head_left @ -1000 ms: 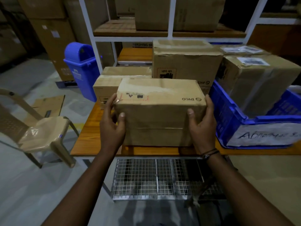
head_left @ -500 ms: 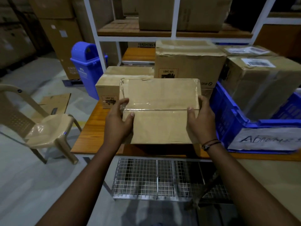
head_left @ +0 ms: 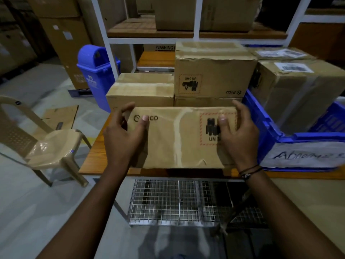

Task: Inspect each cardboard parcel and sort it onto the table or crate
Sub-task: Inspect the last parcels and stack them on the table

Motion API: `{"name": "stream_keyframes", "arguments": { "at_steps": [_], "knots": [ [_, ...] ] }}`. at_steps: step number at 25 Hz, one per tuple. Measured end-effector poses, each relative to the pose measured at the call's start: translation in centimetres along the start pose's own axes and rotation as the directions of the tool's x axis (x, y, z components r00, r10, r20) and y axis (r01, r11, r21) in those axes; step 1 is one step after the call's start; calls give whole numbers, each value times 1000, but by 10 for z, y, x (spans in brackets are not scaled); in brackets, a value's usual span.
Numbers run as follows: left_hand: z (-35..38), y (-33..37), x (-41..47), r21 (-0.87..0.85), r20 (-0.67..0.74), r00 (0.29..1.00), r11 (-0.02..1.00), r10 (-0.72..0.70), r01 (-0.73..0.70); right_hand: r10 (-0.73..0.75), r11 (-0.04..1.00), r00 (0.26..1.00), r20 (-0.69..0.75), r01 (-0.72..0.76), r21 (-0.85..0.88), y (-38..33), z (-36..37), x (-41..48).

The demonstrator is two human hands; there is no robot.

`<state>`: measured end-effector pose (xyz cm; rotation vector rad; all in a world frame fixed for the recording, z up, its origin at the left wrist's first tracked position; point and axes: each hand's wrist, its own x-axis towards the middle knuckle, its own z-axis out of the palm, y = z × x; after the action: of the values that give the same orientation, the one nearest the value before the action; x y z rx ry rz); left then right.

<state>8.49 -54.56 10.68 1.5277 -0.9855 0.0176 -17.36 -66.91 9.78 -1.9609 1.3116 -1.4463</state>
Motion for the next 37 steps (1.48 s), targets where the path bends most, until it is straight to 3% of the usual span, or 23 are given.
{"name": "stream_keyframes", "arguments": {
  "at_steps": [4, 6, 8, 10, 13, 15, 18, 20, 22, 24, 27, 29, 31, 34, 37],
  "knots": [
    [3, 4, 5, 19, 42, 999, 1000, 18, -19, 48, 997, 999, -20, -47, 53, -13, -5, 15],
    [6, -2, 9, 90, 62, 998, 996, 20, -25, 112, 970, 992, -56, -97, 222, -11, -5, 18],
    [3, -15, 19, 181, 77, 997, 984, -23, 9, 309, 835, 951, -19, -261, 484, 3, -1, 25],
    [-7, -31, 37, 213, 98, 991, 975, -93, 70, 423, 748, 886, 187, -458, 480, 19, 7, 27],
    [-21, -47, 61, 202, 154, 972, 968, -179, 147, 456, 641, 693, 559, -691, 334, 30, 25, 17],
    [-23, -50, 69, 275, 173, 942, 932, -289, 235, 363, 682, 715, 598, -641, 353, 28, 30, 13],
    [-15, -43, 66, 309, 351, 850, 906, -392, 290, 284, 832, 862, 420, -439, 339, 17, 17, 19],
    [-6, -39, 57, 72, 499, 791, 926, -354, 370, 185, 906, 928, 323, -289, 309, 5, 2, 29],
    [4, -33, 42, -121, 554, 751, 858, -360, 500, 167, 940, 957, 235, -227, 255, -1, -10, 41],
    [13, -29, 35, -136, 551, 717, 802, -427, 582, 218, 911, 960, 176, -265, 315, -8, -15, 48],
    [21, -21, 29, -159, 456, 673, 691, -582, 705, 308, 718, 901, 306, -431, 547, -7, -6, 31],
    [23, -14, 23, -230, 414, 694, 670, -589, 706, 330, 627, 849, 412, -524, 577, 4, 8, 10],
    [23, -10, 13, -286, 403, 769, 730, -496, 620, 343, 666, 828, 445, -548, 507, 14, 20, -6],
    [12, -7, 7, -285, 377, 838, 811, -395, 511, 231, 813, 891, 391, -398, 425, 14, 18, -2],
    [-6, 1, 17, -280, 370, 879, 866, -300, 414, 138, 810, 924, 355, -312, 497, 15, 2, 18]
  ]
}}
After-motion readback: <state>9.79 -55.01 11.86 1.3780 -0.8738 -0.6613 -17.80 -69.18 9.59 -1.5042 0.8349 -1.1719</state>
